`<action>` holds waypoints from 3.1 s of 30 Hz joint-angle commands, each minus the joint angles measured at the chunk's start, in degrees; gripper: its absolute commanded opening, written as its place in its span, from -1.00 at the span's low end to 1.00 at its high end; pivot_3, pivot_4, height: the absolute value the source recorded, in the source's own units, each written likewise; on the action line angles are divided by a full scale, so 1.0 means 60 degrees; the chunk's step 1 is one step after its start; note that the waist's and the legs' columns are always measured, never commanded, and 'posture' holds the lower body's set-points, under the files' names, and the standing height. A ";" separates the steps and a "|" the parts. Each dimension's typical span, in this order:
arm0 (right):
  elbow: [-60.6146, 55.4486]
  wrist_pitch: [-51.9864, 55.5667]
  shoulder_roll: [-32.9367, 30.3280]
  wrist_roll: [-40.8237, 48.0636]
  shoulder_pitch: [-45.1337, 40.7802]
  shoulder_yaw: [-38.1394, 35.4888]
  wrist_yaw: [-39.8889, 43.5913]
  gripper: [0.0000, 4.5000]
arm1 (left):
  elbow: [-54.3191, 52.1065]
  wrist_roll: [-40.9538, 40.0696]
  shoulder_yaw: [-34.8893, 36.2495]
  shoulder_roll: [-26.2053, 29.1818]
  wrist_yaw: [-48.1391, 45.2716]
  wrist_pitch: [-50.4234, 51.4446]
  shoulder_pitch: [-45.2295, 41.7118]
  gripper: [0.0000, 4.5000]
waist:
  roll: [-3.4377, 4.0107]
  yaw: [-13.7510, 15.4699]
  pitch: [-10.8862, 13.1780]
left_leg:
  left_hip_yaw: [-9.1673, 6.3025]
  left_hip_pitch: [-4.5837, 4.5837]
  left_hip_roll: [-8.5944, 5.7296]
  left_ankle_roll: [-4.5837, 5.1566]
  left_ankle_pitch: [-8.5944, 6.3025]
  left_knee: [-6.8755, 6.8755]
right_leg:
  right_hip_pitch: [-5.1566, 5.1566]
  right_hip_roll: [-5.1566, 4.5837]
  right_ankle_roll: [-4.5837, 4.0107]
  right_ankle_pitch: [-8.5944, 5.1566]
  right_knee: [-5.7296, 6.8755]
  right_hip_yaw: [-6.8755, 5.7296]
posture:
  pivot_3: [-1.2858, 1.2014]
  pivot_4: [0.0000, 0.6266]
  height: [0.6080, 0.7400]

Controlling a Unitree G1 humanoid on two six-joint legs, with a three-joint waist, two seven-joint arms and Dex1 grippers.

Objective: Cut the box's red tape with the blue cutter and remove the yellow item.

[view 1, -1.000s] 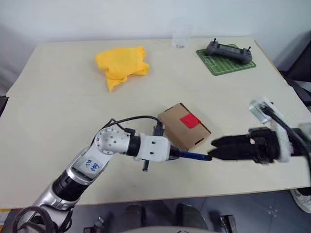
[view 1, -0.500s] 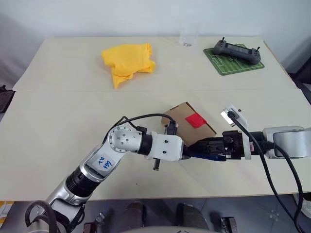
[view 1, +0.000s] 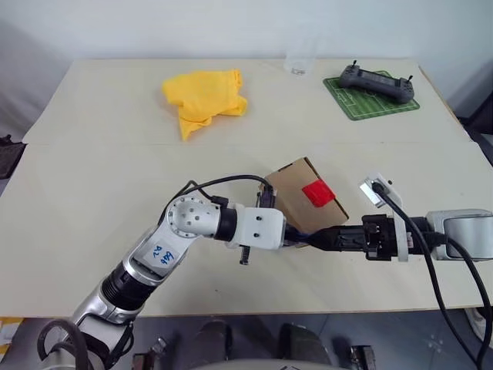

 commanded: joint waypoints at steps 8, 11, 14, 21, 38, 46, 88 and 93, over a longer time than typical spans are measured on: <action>-0.0014 0.0071 0.0401 -0.0030 -0.0240 0.0158 -0.0129 0.99 | -0.0294 -0.0195 0.0169 -0.0145 -0.0088 -0.0110 -0.0317 -0.81 | 0.0000 -0.0015 0.0000 | 0.0000 0.0001 -0.0001 0.0000 0.0000 -0.0001 | -0.0001 0.0003 0.0000 0.0000 0.0005 0.0000 | 0.03 -0.52 1.00; 0.0069 0.0119 0.0532 -0.0030 -0.0403 0.0215 -0.0200 0.99 | -0.0278 -0.0202 0.0180 -0.0159 -0.0091 -0.0095 -0.0378 -0.81 | 0.0000 -0.0009 0.0000 | -0.0001 0.0000 -0.0001 -0.0001 0.0000 -0.0001 | -0.0001 0.0004 0.0000 0.0000 0.0006 -0.0003 | 0.03 -0.52 1.00; 0.0176 0.0165 0.0650 -0.0030 -0.0573 0.0260 -0.0283 0.71 | -0.0252 -0.0191 0.0180 -0.0177 -0.0099 -0.0083 -0.0420 -0.81 | 0.0001 -0.0007 0.0000 | -0.0002 0.0000 -0.0002 -0.0001 0.0000 0.0000 | -0.0001 0.0003 0.0000 0.0000 0.0006 -0.0004 | 0.03 -0.52 1.00; 0.0249 0.0351 0.0666 -0.0030 -0.0778 0.0372 -0.0165 0.13 | -0.0149 -0.0129 0.0154 -0.0187 -0.0056 -0.0072 -0.0493 -0.81 | 0.0000 -0.0007 0.0000 | -0.0001 -0.0002 -0.0004 -0.0001 0.0000 0.0000 | -0.0004 0.0004 0.0000 0.0000 0.0007 -0.0005 | 0.03 -0.52 1.00; 0.0622 0.0473 0.0835 -0.0030 -0.0907 0.0198 -0.0243 -0.03 | 0.0009 0.0008 0.0069 -0.0175 0.0019 -0.0341 -0.0357 -0.81 | 0.0001 -0.0007 0.0000 | -0.0002 -0.0003 -0.0006 -0.0001 0.0001 0.0001 | -0.0004 0.0003 0.0000 0.0000 0.0009 -0.0006 | 0.03 -0.52 1.00; 0.0683 0.0435 0.0936 -0.0030 -0.0763 0.0023 -0.0164 -0.96 | 0.0076 0.0041 0.0093 -0.0155 -0.0027 -0.0437 -0.0346 -0.81 | 0.0000 -0.0005 0.0000 | -0.0002 -0.0003 -0.0010 0.0000 0.0000 0.0003 | -0.0005 0.0003 0.0000 0.0000 0.0012 -0.0007 | 0.03 -0.52 1.00; -0.4278 -0.3070 -0.0194 -0.0030 0.6297 -0.7685 -0.3765 -0.96 | 0.7166 -0.2559 0.2510 -0.1799 -0.1969 -0.0767 -0.3280 -1.00 | -0.0021 -0.0032 -0.0004 | 0.0022 -0.0014 -0.0024 0.0004 0.0008 0.0056 | -0.0015 0.0010 0.0002 0.0018 0.0062 -0.0013 | 0.03 -0.52 1.00; -0.4817 -0.4334 -0.0942 -0.0048 0.5061 -0.5795 -0.5403 -0.96 | 0.6999 -0.1820 0.1974 -0.2164 -0.1426 -0.0521 -0.3426 -1.00 | -0.0020 -0.0176 -0.0003 | 0.0036 0.0003 -0.0018 0.0004 0.0008 0.0055 | -0.0014 0.0008 0.0002 0.0018 0.0069 0.0004 | 0.03 -0.52 1.00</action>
